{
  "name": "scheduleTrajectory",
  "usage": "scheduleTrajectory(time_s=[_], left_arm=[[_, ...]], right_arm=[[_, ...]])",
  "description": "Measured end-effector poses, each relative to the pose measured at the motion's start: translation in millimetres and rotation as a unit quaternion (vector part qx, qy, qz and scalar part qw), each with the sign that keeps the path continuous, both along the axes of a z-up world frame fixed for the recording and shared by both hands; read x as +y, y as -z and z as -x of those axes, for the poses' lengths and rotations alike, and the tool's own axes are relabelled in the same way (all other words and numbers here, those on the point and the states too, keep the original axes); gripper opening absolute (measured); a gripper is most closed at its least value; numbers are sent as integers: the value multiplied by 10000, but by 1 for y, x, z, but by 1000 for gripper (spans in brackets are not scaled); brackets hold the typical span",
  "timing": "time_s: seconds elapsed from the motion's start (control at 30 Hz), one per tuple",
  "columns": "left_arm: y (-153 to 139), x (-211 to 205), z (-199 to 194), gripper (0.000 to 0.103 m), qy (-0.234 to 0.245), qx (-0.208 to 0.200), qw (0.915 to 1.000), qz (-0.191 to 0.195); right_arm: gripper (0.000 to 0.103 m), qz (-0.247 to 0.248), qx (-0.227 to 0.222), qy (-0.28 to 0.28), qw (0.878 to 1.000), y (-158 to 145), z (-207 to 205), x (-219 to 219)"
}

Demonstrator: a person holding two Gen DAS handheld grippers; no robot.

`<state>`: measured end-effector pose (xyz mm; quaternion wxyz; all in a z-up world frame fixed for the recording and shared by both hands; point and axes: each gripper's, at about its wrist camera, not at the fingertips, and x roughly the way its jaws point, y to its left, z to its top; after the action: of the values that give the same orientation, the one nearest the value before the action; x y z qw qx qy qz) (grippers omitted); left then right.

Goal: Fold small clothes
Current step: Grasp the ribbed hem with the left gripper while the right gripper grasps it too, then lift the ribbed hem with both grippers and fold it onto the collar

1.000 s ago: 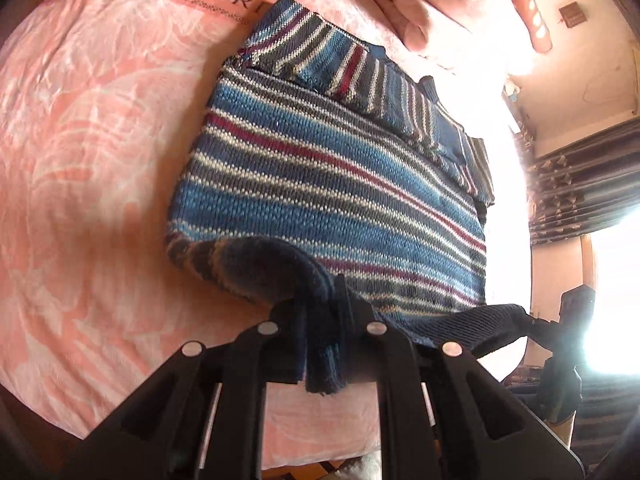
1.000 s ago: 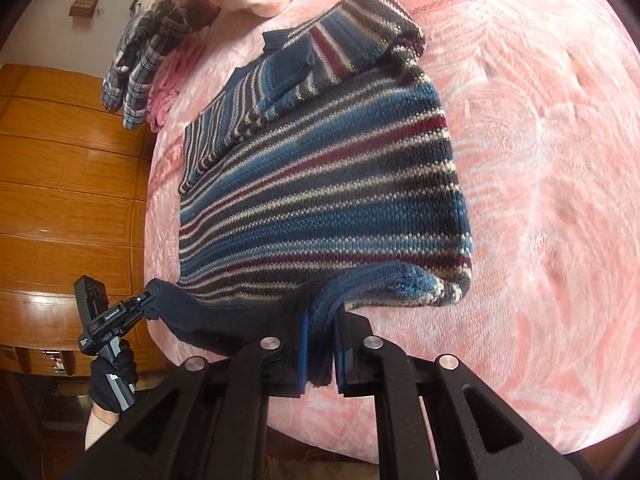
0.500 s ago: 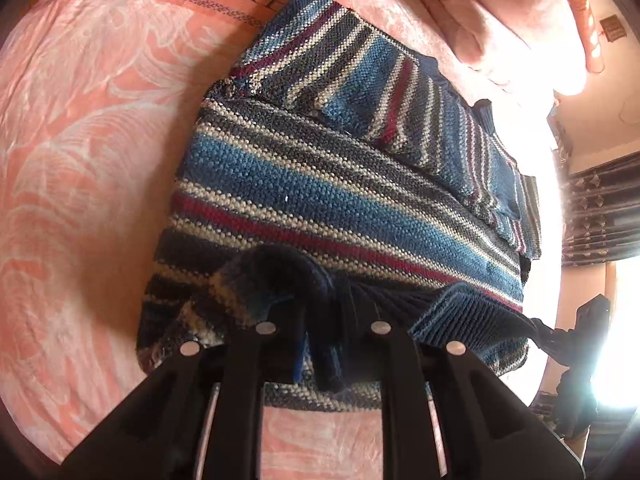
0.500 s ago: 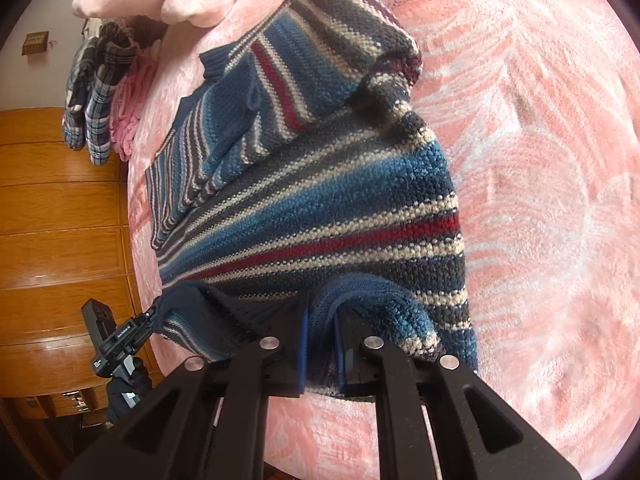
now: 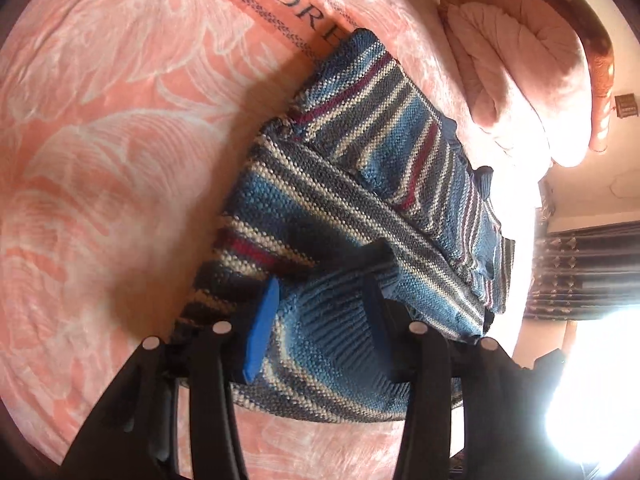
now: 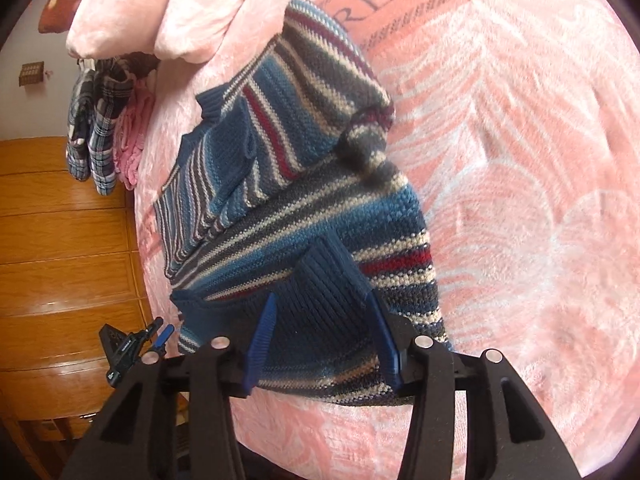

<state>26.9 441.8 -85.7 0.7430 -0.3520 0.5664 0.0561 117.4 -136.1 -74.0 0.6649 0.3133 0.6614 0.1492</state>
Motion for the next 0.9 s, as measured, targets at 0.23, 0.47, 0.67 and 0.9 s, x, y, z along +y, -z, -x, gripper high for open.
scheduleTrajectory(time_s=[0.23,0.47,0.67,0.9], left_arm=[[-9,-37,-27,46,1352,-153,9843,-1128],[6,-69,-40,49,2433,-218,9542,-1729],[28,-80,-40,51,2806,-61,9427,-1804],[43,-88,-42,58,2977,80,9319,-2071]], right_arm=[[51,416,-584,-654,9953,-24,-6,24],[64,799,-1071,-1656,9771,-31,-3,57],[66,1063,-997,-2189,9648,-5,-13,72],[67,1570,-852,-2685,9466,28,-16,92]])
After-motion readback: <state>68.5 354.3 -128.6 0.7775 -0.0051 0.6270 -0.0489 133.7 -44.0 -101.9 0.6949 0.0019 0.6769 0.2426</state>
